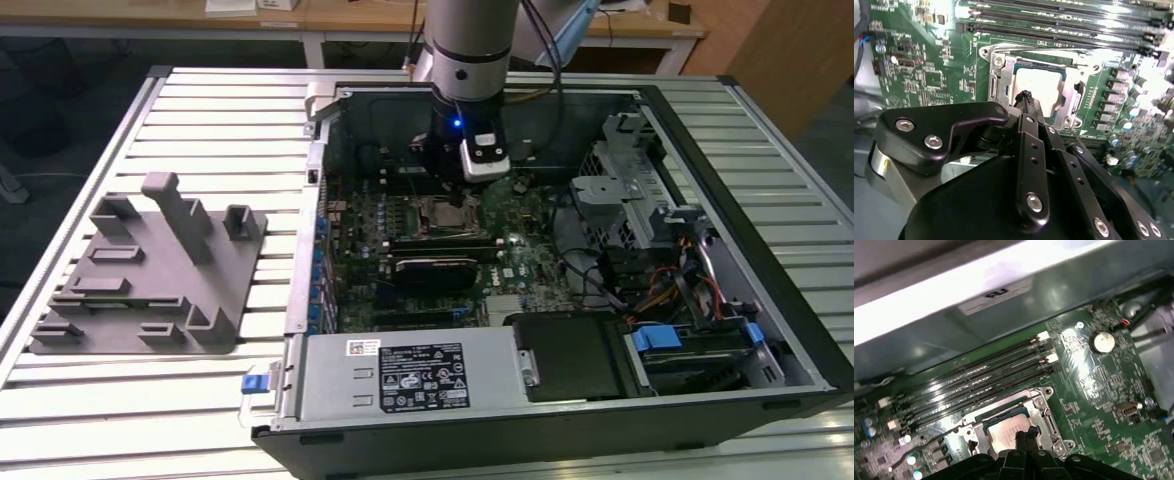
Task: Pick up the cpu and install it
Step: 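Close the cpu cover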
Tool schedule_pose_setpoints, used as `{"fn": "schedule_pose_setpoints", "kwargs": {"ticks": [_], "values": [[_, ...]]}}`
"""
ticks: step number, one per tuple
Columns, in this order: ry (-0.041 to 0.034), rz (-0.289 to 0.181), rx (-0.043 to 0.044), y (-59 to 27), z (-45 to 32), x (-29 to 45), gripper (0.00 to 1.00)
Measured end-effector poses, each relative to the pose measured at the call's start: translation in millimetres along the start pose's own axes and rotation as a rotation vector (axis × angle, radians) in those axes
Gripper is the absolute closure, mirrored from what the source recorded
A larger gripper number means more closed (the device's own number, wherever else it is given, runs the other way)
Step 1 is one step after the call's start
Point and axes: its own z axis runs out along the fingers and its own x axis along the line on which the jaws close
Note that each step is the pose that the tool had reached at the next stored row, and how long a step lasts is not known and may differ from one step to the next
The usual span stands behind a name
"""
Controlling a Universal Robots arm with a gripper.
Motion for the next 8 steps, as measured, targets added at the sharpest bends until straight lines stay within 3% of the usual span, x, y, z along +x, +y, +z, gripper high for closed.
{"fn": "schedule_pose_setpoints", "kwargs": {"ticks": [8], "values": [[0.0026,-0.147,-0.0048,0.0,0.9,0.0,0.89]]}}
